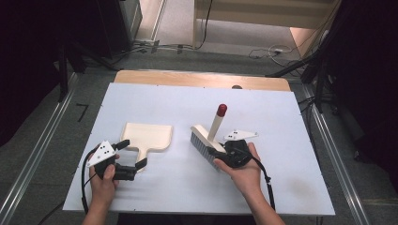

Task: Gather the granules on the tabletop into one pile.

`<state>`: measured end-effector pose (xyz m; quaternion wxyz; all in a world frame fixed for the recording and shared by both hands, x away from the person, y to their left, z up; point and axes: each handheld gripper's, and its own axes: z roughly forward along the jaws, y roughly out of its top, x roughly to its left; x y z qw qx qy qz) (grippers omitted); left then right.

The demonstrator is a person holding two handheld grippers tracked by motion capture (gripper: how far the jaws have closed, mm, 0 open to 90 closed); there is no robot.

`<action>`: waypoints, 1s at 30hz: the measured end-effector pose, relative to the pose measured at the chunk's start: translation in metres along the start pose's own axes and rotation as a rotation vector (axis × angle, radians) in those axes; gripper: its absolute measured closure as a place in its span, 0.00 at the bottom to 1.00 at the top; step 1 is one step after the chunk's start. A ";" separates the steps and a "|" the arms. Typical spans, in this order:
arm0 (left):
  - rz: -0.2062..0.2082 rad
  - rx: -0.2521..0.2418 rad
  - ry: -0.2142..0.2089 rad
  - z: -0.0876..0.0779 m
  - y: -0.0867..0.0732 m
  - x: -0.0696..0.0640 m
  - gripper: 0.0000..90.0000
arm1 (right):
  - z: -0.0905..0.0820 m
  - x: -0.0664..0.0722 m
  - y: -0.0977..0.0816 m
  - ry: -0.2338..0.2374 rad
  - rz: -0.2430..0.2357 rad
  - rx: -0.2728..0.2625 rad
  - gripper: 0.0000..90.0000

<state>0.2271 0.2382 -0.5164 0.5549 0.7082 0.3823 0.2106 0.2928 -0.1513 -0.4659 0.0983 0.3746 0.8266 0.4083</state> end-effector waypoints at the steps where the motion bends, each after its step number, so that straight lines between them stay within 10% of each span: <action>1: 0.000 0.000 -0.001 0.000 0.000 0.000 0.00 | 0.000 -0.002 -0.001 -0.010 0.014 -0.004 0.72; 17: 0.000 0.002 0.002 0.001 0.000 -0.001 0.00 | -0.038 -0.029 -0.018 -0.062 0.095 -0.041 0.72; 30: 0.002 0.005 0.004 0.001 0.000 -0.001 0.00 | -0.065 -0.038 -0.028 0.182 -0.222 0.002 0.72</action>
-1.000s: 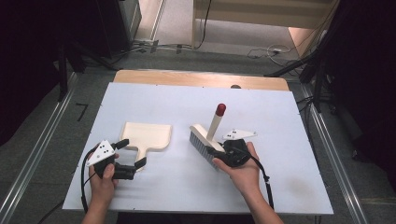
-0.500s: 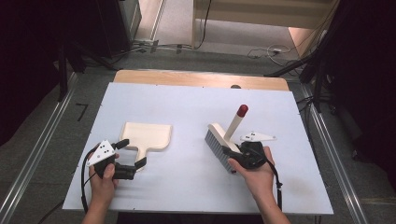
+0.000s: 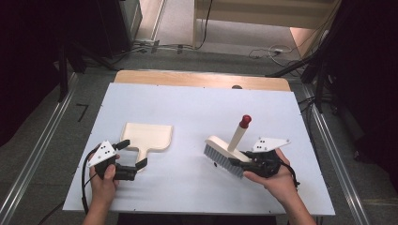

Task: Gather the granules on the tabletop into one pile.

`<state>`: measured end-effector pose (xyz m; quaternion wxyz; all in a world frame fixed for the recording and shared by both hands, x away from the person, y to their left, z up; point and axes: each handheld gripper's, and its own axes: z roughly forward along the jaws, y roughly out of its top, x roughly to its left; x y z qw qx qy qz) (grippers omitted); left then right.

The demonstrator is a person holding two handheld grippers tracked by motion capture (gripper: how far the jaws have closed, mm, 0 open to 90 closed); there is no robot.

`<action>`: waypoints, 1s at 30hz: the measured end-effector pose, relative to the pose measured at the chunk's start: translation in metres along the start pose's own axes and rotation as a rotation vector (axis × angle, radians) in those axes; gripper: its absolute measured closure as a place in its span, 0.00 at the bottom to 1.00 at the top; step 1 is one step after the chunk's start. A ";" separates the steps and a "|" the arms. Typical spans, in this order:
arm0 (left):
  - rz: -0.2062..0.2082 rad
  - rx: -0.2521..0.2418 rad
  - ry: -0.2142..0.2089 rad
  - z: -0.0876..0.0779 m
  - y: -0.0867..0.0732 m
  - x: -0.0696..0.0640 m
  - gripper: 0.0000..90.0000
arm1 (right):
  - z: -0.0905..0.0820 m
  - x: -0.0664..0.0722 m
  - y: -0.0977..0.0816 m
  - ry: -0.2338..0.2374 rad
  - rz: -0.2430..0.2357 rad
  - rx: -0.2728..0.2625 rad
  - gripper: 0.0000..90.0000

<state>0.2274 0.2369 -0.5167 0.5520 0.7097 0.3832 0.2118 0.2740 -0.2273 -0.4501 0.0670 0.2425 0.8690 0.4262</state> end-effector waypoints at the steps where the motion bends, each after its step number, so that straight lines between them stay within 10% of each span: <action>1: 0.000 -0.001 0.000 0.000 0.000 0.000 0.00 | 0.001 0.002 -0.002 0.030 -0.018 0.007 0.72; 9: 0.001 0.001 0.002 0.000 0.000 -0.001 0.00 | 0.017 -0.010 -0.004 0.153 -0.125 0.070 0.72; 30: 0.007 0.011 -0.003 0.002 0.000 -0.001 0.00 | 0.032 -0.059 0.018 0.076 -0.150 0.065 0.72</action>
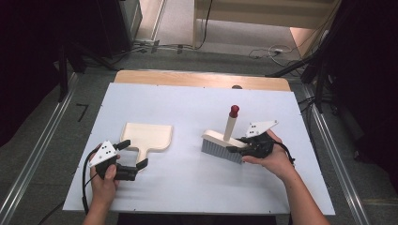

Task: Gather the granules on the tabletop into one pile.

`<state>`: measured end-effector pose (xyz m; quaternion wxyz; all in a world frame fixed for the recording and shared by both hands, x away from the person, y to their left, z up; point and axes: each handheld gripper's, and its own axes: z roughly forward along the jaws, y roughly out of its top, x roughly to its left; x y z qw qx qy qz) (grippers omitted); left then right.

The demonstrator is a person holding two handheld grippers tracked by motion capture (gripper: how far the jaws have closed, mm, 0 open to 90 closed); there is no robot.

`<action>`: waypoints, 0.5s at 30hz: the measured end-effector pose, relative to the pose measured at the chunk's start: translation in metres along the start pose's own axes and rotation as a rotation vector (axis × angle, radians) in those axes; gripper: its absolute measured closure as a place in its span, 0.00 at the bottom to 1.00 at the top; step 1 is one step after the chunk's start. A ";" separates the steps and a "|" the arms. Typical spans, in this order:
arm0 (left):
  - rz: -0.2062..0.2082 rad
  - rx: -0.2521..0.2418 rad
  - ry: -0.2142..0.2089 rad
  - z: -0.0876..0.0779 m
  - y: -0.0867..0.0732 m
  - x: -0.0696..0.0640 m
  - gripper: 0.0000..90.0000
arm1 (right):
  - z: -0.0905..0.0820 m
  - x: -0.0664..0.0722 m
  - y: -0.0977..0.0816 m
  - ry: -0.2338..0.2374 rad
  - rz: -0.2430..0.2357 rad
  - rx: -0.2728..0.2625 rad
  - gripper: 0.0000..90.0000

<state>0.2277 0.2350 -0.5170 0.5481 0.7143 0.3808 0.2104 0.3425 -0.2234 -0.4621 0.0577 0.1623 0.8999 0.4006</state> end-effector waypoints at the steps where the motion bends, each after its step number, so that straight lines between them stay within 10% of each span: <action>1: 0.000 0.001 -0.001 0.000 0.000 0.000 0.00 | 0.000 0.000 0.001 -0.007 0.004 -0.001 0.72; 8: -0.001 0.002 -0.001 0.000 0.000 0.000 0.00 | -0.018 0.009 0.004 -0.036 0.023 -0.034 0.72; 15: 0.001 0.003 0.000 0.000 0.000 0.000 0.00 | -0.049 0.014 -0.008 -0.254 0.172 -0.093 0.72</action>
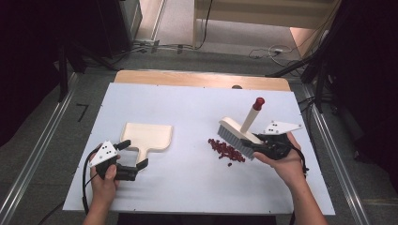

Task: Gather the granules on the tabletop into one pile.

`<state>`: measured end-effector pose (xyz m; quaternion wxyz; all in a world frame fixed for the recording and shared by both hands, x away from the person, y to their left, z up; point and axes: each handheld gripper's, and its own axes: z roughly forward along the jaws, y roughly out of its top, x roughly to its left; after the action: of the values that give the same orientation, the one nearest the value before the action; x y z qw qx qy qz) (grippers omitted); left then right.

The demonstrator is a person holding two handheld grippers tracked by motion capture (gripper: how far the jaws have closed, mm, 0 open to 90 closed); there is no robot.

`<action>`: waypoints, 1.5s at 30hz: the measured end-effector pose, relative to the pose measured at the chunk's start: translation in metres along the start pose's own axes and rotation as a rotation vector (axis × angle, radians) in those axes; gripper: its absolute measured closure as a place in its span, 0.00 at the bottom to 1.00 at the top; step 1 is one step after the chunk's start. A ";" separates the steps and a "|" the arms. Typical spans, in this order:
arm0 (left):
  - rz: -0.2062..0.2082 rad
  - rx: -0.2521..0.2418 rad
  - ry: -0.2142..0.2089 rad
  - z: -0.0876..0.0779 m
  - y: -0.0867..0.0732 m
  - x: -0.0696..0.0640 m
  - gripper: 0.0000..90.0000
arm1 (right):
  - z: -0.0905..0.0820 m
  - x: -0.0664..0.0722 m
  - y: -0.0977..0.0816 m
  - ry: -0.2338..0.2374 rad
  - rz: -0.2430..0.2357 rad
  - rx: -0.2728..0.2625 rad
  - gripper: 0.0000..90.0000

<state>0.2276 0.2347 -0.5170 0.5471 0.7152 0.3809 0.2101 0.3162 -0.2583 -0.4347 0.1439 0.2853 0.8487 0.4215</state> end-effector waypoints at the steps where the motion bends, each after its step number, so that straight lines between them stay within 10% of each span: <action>1: 0.000 0.000 0.000 0.000 0.000 0.000 0.00 | -0.003 -0.001 -0.003 -0.043 0.016 0.000 0.72; 8: 0.004 0.003 0.001 0.000 0.000 0.000 0.00 | -0.003 0.004 -0.022 -0.272 0.179 0.053 0.72; 12: 0.003 0.002 0.001 0.000 0.000 0.000 0.00 | 0.006 0.012 -0.030 -0.326 0.222 0.062 0.72; 25: -0.002 0.000 0.003 0.000 0.000 0.000 0.00 | 0.033 0.052 -0.013 -0.347 0.154 0.057 0.72; 45: -0.017 -0.007 0.064 -0.009 0.015 0.002 0.00 | -0.019 0.020 -0.030 -0.374 0.225 -0.086 0.72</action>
<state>0.2273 0.2407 -0.5001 0.5390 0.7029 0.4033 0.2295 0.2801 -0.2731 -0.4472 0.2629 0.4452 0.7512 0.4103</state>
